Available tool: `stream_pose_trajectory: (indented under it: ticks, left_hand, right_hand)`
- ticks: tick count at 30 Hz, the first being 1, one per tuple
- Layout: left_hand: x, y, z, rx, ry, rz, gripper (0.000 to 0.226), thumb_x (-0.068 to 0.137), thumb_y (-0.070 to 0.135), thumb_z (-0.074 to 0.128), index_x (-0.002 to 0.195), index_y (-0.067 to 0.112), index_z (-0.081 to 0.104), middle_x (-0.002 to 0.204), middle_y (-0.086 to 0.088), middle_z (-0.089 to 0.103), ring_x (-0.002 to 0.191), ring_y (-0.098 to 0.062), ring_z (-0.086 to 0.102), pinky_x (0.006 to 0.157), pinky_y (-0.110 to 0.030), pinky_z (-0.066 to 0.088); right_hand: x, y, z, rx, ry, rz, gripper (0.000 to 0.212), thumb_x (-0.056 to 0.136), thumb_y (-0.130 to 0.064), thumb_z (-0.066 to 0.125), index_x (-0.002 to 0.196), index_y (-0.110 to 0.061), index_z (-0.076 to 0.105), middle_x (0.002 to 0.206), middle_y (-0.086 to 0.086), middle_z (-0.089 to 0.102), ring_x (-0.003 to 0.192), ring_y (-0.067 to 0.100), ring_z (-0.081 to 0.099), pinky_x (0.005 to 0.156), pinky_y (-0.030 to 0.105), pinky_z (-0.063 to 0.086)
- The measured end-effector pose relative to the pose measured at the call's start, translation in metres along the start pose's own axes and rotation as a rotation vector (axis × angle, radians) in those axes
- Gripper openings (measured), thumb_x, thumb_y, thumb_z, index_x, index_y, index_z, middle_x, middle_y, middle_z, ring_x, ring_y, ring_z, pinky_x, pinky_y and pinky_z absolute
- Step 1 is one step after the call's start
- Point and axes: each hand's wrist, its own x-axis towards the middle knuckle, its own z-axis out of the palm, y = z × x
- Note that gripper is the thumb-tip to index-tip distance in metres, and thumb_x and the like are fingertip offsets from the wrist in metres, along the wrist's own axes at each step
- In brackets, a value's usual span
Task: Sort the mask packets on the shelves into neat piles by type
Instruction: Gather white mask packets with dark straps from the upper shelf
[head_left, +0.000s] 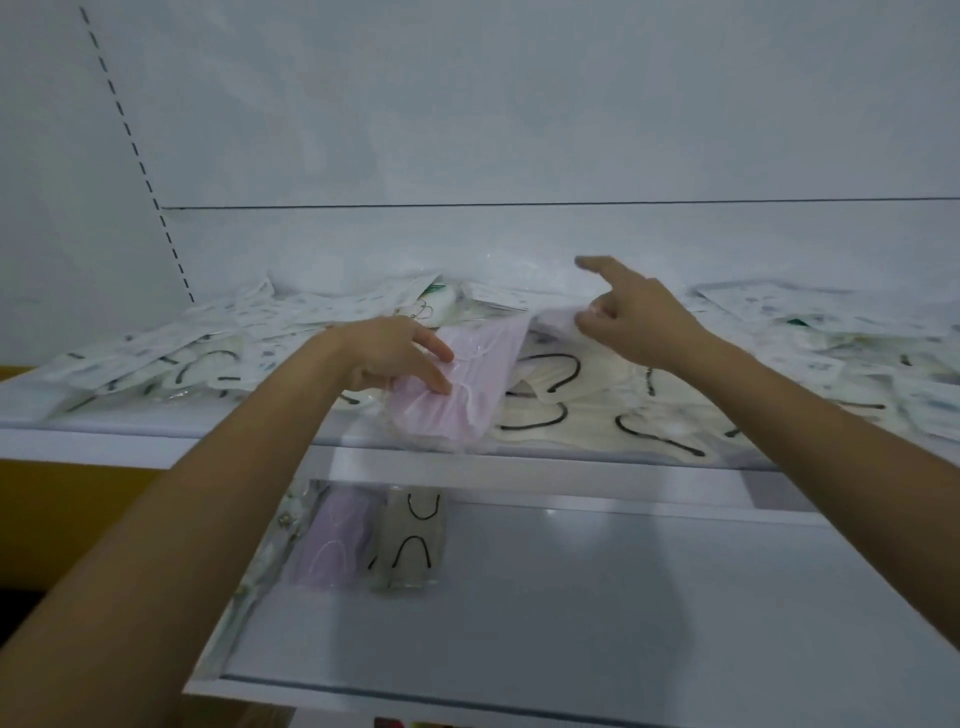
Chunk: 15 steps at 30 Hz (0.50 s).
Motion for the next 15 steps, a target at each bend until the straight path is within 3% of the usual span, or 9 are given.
stream_pose_trajectory:
  ticks: [2, 4, 5, 7, 9, 10, 13, 15]
  left_hand:
    - [-0.007, -0.009, -0.006, -0.003, 0.025, 0.013, 0.043, 0.078, 0.009, 0.072, 0.118, 0.017, 0.061, 0.103, 0.005, 0.051, 0.104, -0.017, 0.047, 0.077, -0.022, 0.041]
    - [-0.014, -0.021, -0.012, -0.072, 0.096, 0.028, 0.029, 0.083, 0.011, 0.067, 0.112, 0.012, 0.062, 0.105, 0.0, 0.054, 0.097, -0.018, 0.05, 0.074, -0.022, 0.042]
    - [-0.018, -0.027, -0.015, -0.131, 0.124, 0.034, 0.02, 0.086, 0.015, 0.063, 0.105, 0.009, 0.063, 0.104, -0.003, 0.059, 0.095, -0.021, 0.054, 0.075, -0.023, 0.044]
    - [-0.026, -0.04, -0.018, -0.265, 0.127, 0.056, 0.027, 0.091, 0.024, 0.058, 0.103, 0.001, 0.063, 0.101, -0.013, 0.066, 0.094, -0.028, 0.062, 0.083, -0.034, 0.049]
    - [-0.035, -0.055, -0.02, -0.325, 0.119, 0.086, 0.032, 0.094, 0.031, 0.052, 0.098, 0.001, 0.064, 0.087, -0.011, 0.066, 0.08, -0.026, 0.061, 0.074, -0.032, 0.049]
    - [-0.041, -0.062, -0.021, -0.358, 0.114, 0.097, 0.032, 0.095, 0.033, 0.049, 0.091, 0.005, 0.064, 0.078, -0.007, 0.065, 0.071, -0.022, 0.06, 0.066, -0.028, 0.048]
    - [-0.055, -0.077, -0.024, -0.333, 0.08, 0.15, 0.025, 0.094, 0.028, 0.053, 0.078, 0.01, 0.058, 0.061, 0.001, 0.056, 0.053, -0.012, 0.051, 0.048, -0.017, 0.041]
    - [-0.059, -0.083, -0.023, -0.202, 0.118, 0.213, 0.006, 0.087, 0.015, 0.062, 0.085, 0.01, 0.059, 0.071, 0.0, 0.058, 0.058, -0.011, 0.052, 0.049, -0.018, 0.04]
  right_hand:
    - [0.0, -0.022, 0.008, 0.106, 0.19, -0.008, 0.05, 0.091, -0.014, 0.049, 0.14, -0.016, 0.035, 0.053, -0.002, 0.04, 0.049, 0.01, 0.037, 0.05, 0.019, 0.031]
    - [-0.009, -0.05, 0.023, 0.17, 0.306, -0.069, 0.047, 0.093, -0.016, 0.05, 0.138, -0.015, 0.036, 0.053, -0.007, 0.039, 0.049, 0.006, 0.039, 0.052, 0.016, 0.031]
    - [-0.017, -0.064, 0.034, 0.188, 0.292, -0.129, 0.048, 0.093, -0.018, 0.051, 0.139, -0.015, 0.036, 0.057, -0.01, 0.046, 0.053, 0.003, 0.044, 0.057, 0.016, 0.035]
    - [-0.036, -0.089, 0.06, 0.16, 0.069, -0.216, 0.056, 0.094, -0.028, 0.051, 0.144, -0.018, 0.028, 0.087, -0.008, 0.065, 0.079, 0.008, 0.061, 0.077, 0.022, 0.045]
    - [-0.058, -0.103, 0.087, 0.02, -0.211, -0.229, 0.066, 0.093, -0.04, 0.049, 0.148, -0.023, 0.017, 0.123, -0.006, 0.061, 0.108, 0.014, 0.059, 0.095, 0.027, 0.042]
    - [-0.068, -0.106, 0.098, -0.04, -0.27, -0.24, 0.068, 0.092, -0.044, 0.048, 0.148, -0.025, 0.015, 0.132, -0.009, 0.055, 0.116, 0.013, 0.054, 0.099, 0.023, 0.036]
    - [-0.087, -0.113, 0.11, -0.017, -0.213, -0.254, 0.066, 0.091, -0.045, 0.048, 0.147, -0.024, 0.02, 0.138, -0.012, 0.049, 0.124, 0.011, 0.045, 0.1, 0.018, 0.024]
    - [-0.094, -0.12, 0.112, 0.102, -0.198, -0.174, 0.061, 0.092, -0.042, 0.047, 0.146, -0.024, 0.024, 0.14, -0.011, 0.046, 0.127, 0.006, 0.041, 0.107, 0.022, 0.025]
